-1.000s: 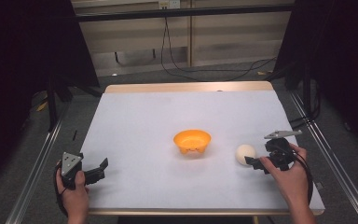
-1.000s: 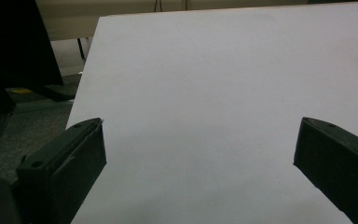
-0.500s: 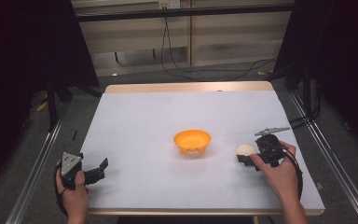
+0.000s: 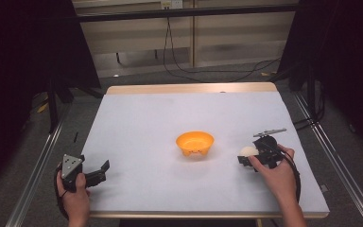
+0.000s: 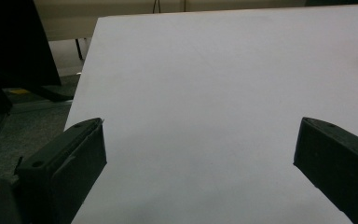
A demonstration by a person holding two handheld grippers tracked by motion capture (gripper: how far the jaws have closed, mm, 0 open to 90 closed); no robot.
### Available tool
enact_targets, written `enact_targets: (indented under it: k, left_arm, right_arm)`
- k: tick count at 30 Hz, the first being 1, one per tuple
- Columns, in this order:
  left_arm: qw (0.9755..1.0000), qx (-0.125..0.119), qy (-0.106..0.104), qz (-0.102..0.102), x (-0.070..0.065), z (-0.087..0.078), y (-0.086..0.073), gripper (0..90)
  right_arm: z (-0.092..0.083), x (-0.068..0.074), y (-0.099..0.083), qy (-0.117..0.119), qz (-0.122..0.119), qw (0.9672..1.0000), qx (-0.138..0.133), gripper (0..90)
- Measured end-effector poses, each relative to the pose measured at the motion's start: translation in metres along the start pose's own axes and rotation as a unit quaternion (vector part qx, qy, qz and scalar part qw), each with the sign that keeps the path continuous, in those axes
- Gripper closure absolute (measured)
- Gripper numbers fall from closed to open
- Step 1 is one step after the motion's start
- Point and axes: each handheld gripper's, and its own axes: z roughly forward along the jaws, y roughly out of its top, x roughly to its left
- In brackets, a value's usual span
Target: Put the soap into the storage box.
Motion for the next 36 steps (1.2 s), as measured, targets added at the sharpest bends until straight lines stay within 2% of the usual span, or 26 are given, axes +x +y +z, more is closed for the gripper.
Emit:
enact_targets:
  k: [2, 5, 9, 24, 31, 36]
  left_arm:
    - [1.0, 0.0, 0.0, 0.0, 0.0, 0.0, 0.0, 2.1]
    - [1.0, 0.0, 0.0, 0.0, -0.0004, 0.0, -0.0001, 2.1]
    - [1.0, -0.001, 0.0, 0.001, -0.0005, 0.0, -0.0001, 2.1]
    - [1.0, -0.001, 0.0, 0.001, -0.0007, 0.0, -0.0001, 2.2]
    - [1.0, 0.001, 0.001, 0.005, -0.0009, 0.0, 0.0, 2.1]
    - [1.0, 0.001, 0.001, 0.006, -0.001, -0.0001, 0.0, 2.3]
  right_arm:
    - [0.0013, -0.0001, -0.0006, -0.01, 0.006, 0.9999, 0.0, 14.9]
    - [0.0021, -0.001, -0.0016, -0.004, 0.011, 0.9999, -0.002, 16.5]
    - [0.0027, 0.0002, -0.0017, 0.005, 0.01, 0.9999, 0.001, 23.6]
    - [0.0022, -0.0001, 0.0006, 0.009, 0.012, 0.9998, 0.01, 24.1]
    - [-0.0009, -0.0005, 0.0026, 0.012, 0.009, 0.9999, -0.001, 24.2]
    - [-0.0022, 0.0002, 0.0041, 0.016, 0.008, 0.9999, 0.0, 24.2]
